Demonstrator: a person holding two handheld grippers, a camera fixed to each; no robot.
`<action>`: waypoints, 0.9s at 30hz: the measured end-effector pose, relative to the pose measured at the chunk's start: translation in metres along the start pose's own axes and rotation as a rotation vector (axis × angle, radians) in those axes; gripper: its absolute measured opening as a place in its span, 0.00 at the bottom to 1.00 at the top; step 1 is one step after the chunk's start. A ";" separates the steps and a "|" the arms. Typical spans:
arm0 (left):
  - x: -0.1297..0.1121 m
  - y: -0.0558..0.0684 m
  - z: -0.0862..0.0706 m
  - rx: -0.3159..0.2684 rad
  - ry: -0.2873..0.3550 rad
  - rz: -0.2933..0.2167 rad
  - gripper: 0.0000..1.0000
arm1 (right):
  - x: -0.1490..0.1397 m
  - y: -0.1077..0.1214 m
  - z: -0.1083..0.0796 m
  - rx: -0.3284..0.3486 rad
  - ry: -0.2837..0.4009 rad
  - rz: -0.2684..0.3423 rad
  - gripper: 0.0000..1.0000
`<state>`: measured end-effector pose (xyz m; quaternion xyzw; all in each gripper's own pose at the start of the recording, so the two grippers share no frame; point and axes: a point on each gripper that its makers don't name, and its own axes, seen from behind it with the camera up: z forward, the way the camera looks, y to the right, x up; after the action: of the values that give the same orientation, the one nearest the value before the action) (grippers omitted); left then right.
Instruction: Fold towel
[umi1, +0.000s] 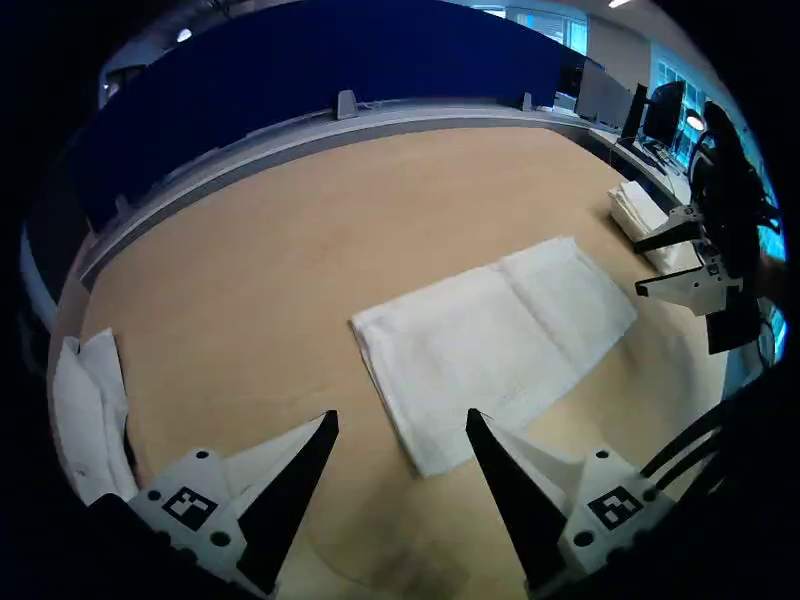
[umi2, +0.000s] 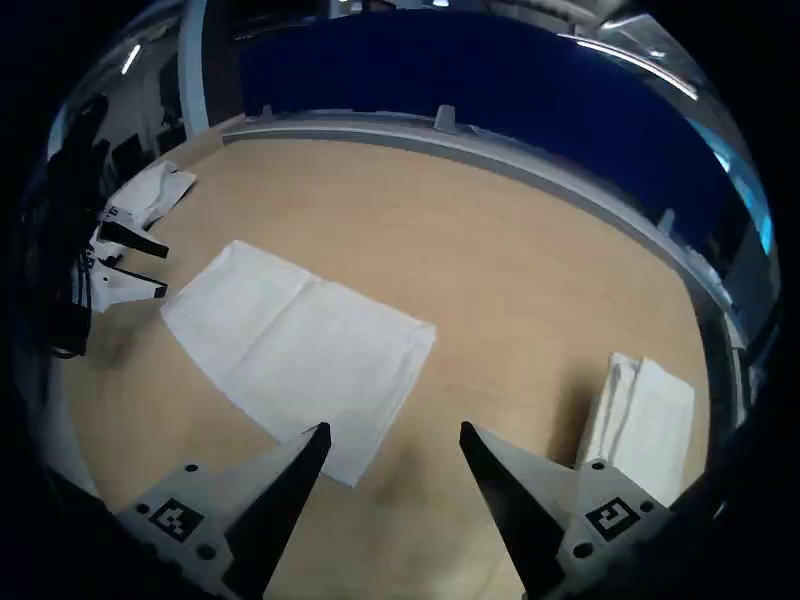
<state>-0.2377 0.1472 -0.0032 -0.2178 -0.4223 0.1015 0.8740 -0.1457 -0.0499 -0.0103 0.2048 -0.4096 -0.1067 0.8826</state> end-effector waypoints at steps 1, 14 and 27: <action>-0.003 0.001 -0.002 0.000 -0.001 -0.003 0.95 | -0.003 0.000 -0.003 -0.001 -0.001 0.002 1.00; -0.030 0.010 -0.018 0.004 -0.008 -0.043 0.95 | -0.019 -0.003 -0.021 -0.002 -0.001 0.025 1.00; -0.049 0.001 -0.043 0.056 0.001 -0.091 0.95 | -0.020 -0.021 -0.016 0.053 -0.018 -0.050 1.00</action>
<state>-0.2350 0.1180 -0.0616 -0.1737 -0.4284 0.0732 0.8837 -0.1473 -0.0568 -0.0425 0.2374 -0.4148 -0.1195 0.8702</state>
